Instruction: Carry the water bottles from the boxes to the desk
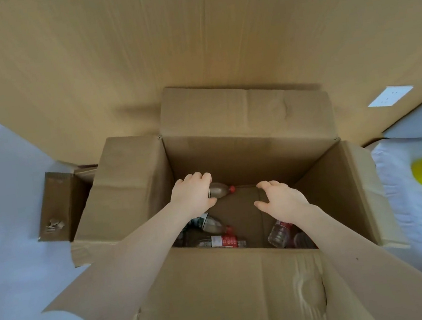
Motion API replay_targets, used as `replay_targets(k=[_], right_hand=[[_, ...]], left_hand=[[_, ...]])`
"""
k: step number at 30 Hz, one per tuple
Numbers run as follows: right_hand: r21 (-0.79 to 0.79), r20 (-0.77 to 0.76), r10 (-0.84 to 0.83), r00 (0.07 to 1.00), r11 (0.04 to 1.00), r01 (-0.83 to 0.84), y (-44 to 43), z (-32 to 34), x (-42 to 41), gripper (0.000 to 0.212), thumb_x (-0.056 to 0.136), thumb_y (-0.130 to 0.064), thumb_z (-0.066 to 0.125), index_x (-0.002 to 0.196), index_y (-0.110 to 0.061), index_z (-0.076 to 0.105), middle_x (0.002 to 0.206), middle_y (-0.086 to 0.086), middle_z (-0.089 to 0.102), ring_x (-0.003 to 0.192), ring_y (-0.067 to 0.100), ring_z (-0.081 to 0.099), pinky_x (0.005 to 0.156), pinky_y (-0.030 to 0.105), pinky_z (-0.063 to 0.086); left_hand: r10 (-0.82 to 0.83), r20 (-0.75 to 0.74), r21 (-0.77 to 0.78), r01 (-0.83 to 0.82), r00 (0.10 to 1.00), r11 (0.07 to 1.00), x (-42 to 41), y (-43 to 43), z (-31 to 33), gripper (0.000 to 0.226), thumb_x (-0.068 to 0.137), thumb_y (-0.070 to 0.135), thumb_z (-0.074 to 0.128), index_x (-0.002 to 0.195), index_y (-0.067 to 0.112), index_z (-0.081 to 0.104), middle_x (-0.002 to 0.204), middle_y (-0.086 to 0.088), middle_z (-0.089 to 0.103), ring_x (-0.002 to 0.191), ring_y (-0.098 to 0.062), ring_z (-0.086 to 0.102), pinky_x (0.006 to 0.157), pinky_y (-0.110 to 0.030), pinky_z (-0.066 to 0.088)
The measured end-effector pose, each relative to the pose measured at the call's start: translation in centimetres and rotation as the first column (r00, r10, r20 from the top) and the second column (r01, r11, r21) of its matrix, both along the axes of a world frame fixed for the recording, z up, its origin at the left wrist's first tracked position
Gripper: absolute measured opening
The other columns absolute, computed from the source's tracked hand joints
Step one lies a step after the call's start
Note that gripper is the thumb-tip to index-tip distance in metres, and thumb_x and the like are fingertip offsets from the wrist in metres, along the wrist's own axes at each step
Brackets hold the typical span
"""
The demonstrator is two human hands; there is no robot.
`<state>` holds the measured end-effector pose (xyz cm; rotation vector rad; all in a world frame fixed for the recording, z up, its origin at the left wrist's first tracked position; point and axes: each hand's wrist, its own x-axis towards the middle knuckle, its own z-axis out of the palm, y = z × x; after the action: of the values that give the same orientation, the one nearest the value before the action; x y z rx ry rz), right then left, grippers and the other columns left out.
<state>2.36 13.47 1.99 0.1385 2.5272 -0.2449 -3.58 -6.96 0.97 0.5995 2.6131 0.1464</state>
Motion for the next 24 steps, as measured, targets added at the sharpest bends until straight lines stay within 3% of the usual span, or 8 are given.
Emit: replay_targets(k=[8,13,24], right_hand=[[-0.069,0.158,0.103,0.982,0.993,-0.093,2.3,-6.7,-2.9,0.058,0.099,-0.042,0.047,0.149,-0.019,0.029,0.148,0.008,0.040,0.130,0.027,0.044,0.100,0.040,0.046],[-0.129,0.257,0.199,0.946,0.977,-0.170,2.1,-11.3,-3.2,0.063,0.098,-0.043,0.049,0.151,-0.018,0.027,0.151,0.009,0.037,0.133,0.027,0.043,0.101,0.040,0.044],[-0.232,0.393,0.282,0.875,0.951,-0.203,1.1,-20.1,-2.1,0.068,0.092,-0.036,0.059,0.149,-0.014,0.028,0.148,0.009,0.038,0.133,0.026,0.041,0.104,0.038,0.044]], left_hand=[[0.015,0.144,-0.100,0.000,0.989,0.995,-1.4,1.6,-5.1,0.048,0.093,0.037,0.056,0.133,0.015,0.043,0.132,-0.007,0.050,0.122,-0.025,0.046,0.099,-0.038,0.040],[-0.025,0.221,-0.173,0.064,0.975,0.983,-2.2,2.7,-9.0,0.059,0.093,0.034,0.057,0.143,0.013,0.034,0.144,-0.010,0.040,0.132,-0.027,0.038,0.106,-0.041,0.036],[-0.187,0.309,-0.308,0.284,0.933,0.908,-3.4,2.8,-18.5,0.066,0.089,0.015,0.061,0.147,0.010,0.028,0.149,-0.013,0.031,0.139,-0.030,0.028,0.115,-0.043,0.023]])
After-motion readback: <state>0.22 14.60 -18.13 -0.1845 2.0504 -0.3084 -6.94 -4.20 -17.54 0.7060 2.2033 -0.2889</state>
